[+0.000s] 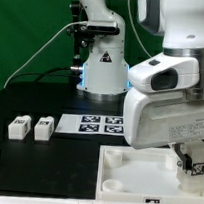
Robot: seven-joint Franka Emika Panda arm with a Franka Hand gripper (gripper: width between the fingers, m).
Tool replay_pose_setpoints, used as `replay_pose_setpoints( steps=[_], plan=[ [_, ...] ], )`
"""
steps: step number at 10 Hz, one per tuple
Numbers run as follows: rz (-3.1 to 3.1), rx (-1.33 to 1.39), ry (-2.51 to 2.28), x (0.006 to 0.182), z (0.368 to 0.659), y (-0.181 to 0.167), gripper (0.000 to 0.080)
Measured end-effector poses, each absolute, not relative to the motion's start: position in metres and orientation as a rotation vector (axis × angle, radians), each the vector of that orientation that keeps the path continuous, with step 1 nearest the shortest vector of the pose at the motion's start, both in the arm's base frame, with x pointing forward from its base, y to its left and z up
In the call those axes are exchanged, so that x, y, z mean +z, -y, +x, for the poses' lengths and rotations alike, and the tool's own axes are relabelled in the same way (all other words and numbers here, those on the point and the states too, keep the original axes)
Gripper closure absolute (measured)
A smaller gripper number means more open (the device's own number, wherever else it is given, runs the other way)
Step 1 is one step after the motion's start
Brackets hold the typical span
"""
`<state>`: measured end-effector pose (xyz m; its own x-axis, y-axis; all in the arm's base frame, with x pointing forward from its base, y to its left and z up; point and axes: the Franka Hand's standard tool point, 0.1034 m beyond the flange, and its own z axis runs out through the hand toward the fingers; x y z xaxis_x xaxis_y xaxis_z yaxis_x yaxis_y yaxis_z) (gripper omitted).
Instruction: Assemble one leg
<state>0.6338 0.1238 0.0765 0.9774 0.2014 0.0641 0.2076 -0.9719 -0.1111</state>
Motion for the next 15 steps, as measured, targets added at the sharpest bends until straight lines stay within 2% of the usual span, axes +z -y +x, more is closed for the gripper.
replay_pose_setpoints(
  steps=[1, 2, 3, 5, 10, 11, 12, 13, 14, 15],
  plan=[
    [-3.007, -0.079, 0.312, 0.077, 0.634, -0.124, 0.0419],
    [-3.007, -0.077, 0.31, 0.078, 0.633, -0.124, 0.0226],
    [-3.008, -0.077, 0.311, 0.082, 0.634, -0.124, 0.0174],
    [-3.011, -0.055, 0.303, 0.093, 0.632, -0.124, 0.0154],
    [-3.013, -0.071, 0.292, 0.087, 0.624, -0.12, 0.015],
    [-3.013, -0.071, 0.293, 0.087, 0.624, -0.12, 0.0275],
    [-3.013, -0.071, 0.292, 0.087, 0.624, -0.12, 0.0275],
    [-3.014, -0.071, 0.293, 0.087, 0.624, -0.12, 0.0458],
    [-3.014, -0.07, 0.291, 0.086, 0.624, -0.119, 0.0506],
    [-3.014, -0.07, 0.291, 0.086, 0.624, -0.119, 0.0506]
  ],
)
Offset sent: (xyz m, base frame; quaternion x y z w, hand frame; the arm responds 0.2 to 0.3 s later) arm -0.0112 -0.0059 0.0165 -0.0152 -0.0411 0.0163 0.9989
